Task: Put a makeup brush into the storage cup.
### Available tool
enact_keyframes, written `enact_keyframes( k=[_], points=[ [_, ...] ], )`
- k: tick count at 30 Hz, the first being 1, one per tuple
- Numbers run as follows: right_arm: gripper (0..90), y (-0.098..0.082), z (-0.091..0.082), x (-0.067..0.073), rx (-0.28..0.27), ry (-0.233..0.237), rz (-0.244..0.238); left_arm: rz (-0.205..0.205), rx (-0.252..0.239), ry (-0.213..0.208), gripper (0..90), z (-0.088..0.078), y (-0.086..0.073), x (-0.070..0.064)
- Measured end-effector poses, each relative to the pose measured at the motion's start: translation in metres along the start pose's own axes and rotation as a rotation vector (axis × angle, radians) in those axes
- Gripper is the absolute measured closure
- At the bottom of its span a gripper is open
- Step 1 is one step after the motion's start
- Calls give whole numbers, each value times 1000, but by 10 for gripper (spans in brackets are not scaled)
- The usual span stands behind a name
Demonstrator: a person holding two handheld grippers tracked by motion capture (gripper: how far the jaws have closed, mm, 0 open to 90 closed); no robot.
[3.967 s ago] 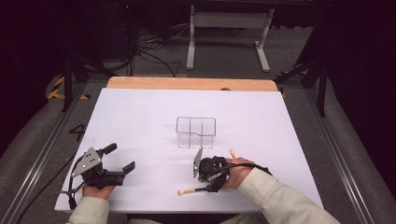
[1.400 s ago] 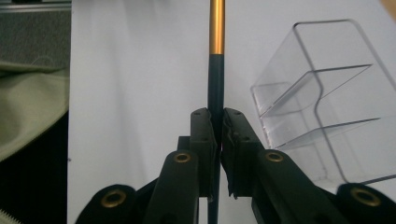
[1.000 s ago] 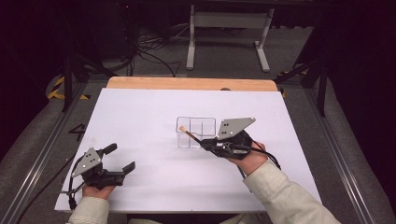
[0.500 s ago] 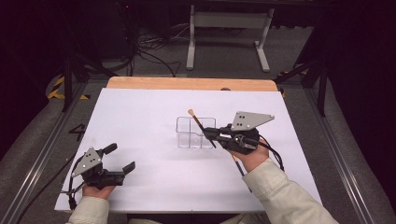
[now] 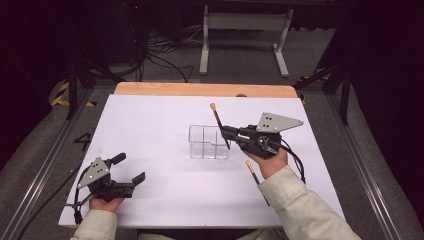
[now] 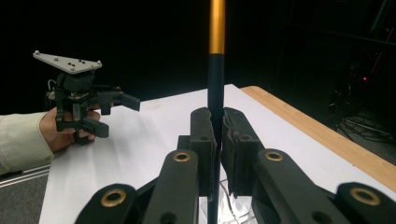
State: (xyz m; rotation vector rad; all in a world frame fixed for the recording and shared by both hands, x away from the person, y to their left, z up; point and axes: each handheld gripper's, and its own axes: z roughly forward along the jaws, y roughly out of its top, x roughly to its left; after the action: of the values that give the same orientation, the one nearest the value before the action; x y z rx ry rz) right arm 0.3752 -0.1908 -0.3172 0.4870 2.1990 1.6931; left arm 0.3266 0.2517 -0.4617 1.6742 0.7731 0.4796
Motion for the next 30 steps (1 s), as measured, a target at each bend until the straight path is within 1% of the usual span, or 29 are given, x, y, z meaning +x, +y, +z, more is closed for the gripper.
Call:
enact_keyframes(
  k=[1, 6, 11, 16, 23, 30],
  points=[
    [833, 0, 0, -1, -7, -7, 1, 3, 1, 1, 1, 0, 0, 0],
    [833, -1, 2, -5, -38, -9, 10, 12, 4, 5, 1, 0, 0, 0],
    [833, -1, 6, -8, -64, -21, 13, 21, 11, 8, 2, 2, -1, -1],
    [833, -1, 9, -12, -75, -33, 25, 20, 7, 9, 1, 1, -1, -1],
    [832, -2, 22, -22, -71, -57, 36, 18, 6, 7, 1, 1, -1, -1],
    [832, -2, 34, -29, -88, -70, 60, 18, 9, 0, 1, 0, 0, 0]
  ],
)
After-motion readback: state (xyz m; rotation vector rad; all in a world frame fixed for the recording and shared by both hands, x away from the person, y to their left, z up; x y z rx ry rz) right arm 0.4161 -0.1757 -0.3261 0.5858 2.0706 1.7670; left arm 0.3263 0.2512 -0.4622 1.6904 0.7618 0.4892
